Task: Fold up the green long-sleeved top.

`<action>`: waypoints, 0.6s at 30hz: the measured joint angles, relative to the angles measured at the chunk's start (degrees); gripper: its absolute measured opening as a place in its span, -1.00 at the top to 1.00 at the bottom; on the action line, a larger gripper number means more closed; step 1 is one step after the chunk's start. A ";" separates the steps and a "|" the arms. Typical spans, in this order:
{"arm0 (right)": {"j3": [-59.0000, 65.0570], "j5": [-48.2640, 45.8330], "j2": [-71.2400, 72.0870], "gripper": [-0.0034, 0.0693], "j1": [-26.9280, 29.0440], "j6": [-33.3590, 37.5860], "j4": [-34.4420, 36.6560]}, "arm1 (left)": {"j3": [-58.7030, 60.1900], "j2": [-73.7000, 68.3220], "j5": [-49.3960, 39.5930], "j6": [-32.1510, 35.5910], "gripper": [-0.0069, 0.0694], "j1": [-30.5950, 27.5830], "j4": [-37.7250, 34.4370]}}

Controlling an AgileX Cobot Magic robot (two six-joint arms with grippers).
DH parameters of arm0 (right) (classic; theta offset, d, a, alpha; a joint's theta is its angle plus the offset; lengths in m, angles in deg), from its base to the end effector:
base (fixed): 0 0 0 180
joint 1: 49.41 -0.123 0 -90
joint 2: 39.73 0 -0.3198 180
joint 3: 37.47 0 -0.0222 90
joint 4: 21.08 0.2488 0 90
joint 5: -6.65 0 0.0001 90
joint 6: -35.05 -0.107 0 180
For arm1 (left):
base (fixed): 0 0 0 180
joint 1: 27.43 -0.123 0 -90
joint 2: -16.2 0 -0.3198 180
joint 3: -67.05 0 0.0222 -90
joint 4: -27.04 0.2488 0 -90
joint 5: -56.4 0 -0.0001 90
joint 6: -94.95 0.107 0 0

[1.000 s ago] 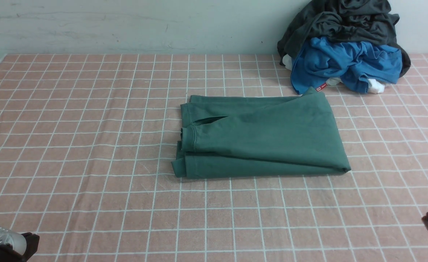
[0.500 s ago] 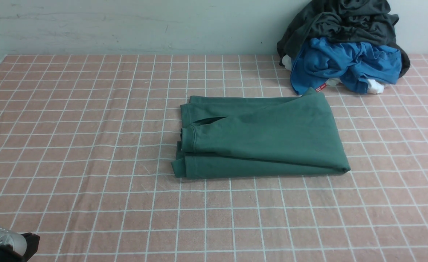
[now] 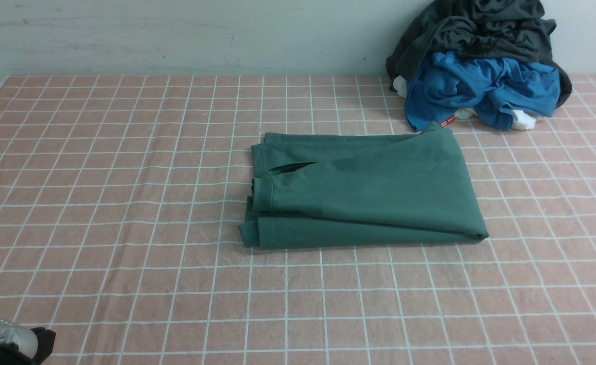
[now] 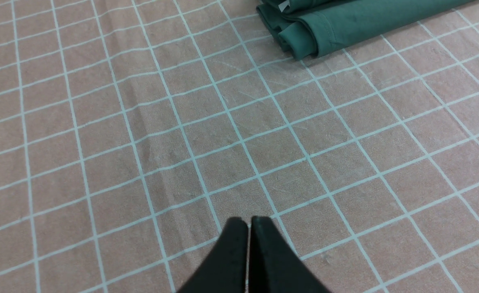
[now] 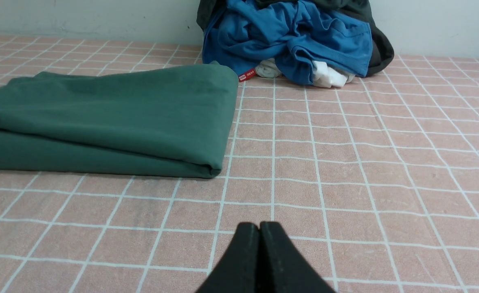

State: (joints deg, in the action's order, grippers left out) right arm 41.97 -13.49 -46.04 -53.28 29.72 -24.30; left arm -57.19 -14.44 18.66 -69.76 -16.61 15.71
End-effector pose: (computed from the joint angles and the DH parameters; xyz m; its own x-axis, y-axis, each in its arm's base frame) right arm 0.0316 0.0001 0.1694 -0.2744 0.0218 -0.9614 -0.0379 0.9987 0.0334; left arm 0.0567 -0.0240 0.2649 -0.5090 0.2080 -0.8352 0.3425 0.9392 0.0251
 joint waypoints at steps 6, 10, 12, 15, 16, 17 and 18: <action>0.00 -0.02 0.00 0.94 0.00 0.01 0.00 | 0.00 0.00 0.00 0.05 0.83 0.00 0.00; 0.00 -0.02 0.00 0.94 0.00 0.06 0.00 | 0.00 0.00 0.00 0.05 0.83 0.00 0.00; 0.00 -0.02 0.00 0.94 0.00 0.06 0.00 | 0.00 0.00 0.00 0.05 0.83 0.00 0.00; 0.00 -0.02 0.00 0.94 0.00 0.28 0.00 | 0.00 0.00 0.00 0.05 0.83 0.00 0.00; 0.00 -0.02 0.00 0.94 0.00 0.35 0.00 | 0.00 0.00 0.00 0.05 0.83 0.00 0.00; 0.00 -0.07 0.00 0.94 0.00 0.40 0.00 | 0.17 0.21 0.11 0.05 0.83 0.00 0.00; 0.00 -0.12 0.00 0.94 0.00 0.40 0.00 | 0.66 0.84 0.51 0.05 0.83 0.00 0.00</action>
State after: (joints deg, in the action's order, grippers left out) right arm 41.97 -13.62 -46.04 -53.28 30.12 -24.30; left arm -56.53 -13.59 19.16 -69.71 -16.61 15.71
